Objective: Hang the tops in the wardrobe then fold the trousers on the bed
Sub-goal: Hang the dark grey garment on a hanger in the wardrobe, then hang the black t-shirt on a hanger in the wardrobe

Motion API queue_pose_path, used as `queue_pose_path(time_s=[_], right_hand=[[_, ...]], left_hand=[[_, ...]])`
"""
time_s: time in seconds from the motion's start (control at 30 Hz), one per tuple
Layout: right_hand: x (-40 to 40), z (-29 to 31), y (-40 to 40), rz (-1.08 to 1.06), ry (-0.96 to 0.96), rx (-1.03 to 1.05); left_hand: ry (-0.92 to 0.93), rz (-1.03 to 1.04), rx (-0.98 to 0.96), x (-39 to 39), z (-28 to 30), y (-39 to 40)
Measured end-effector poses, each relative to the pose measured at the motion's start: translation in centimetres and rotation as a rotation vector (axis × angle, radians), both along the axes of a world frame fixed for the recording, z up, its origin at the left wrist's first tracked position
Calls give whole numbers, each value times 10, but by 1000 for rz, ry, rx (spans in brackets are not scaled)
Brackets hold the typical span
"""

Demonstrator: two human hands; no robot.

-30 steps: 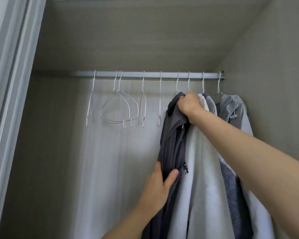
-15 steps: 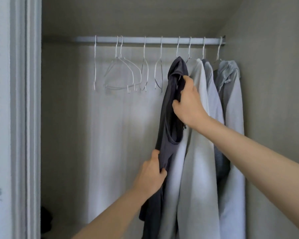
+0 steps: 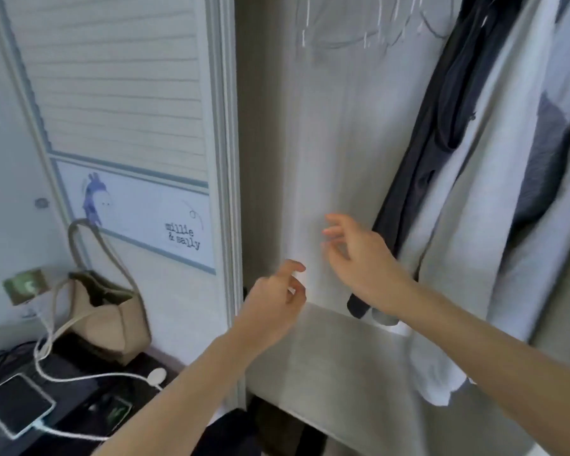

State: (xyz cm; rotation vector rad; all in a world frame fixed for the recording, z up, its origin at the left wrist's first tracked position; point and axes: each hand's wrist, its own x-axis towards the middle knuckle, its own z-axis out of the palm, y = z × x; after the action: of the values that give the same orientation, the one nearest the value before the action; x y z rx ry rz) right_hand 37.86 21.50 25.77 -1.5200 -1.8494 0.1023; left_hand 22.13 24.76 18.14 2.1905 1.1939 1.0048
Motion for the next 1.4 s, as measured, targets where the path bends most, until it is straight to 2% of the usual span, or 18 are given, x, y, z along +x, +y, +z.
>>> queue_pose_path(time_s=[0.07,0.23,0.4,0.53,0.77,0.93,1.07,1.2,1.4], right_hand=[[-28,-27,-9,121,13,-23],[-100,-85,-67,522,71,-179],[-152,-129,-151,868,55,-283],[-192,-159,-236,1132,37,-443],[-258,-217,-409,1533,-187,-549],[-285,-271,-539,1713,-427,-720],[-311,-328,-634,1740,-643,-846],[-340,-392,-707,1705,-813,-897],[-380,-534,-798,1594,-1040,-981]], left_hand=[[-8,104,-23,-35,-15,-35],[-23,530,-79,-100,-54,-162],[-124,930,-210,-119,-94,-299],[-217,1278,-315,-123,-131,-419],[-378,1782,-473,-105,-206,-630],[-620,2057,-660,-71,-272,-770],[-762,2163,-843,-60,-330,-872],[-753,2162,-1050,-70,-386,-959],[-705,2051,-1335,-89,-504,-1051]])
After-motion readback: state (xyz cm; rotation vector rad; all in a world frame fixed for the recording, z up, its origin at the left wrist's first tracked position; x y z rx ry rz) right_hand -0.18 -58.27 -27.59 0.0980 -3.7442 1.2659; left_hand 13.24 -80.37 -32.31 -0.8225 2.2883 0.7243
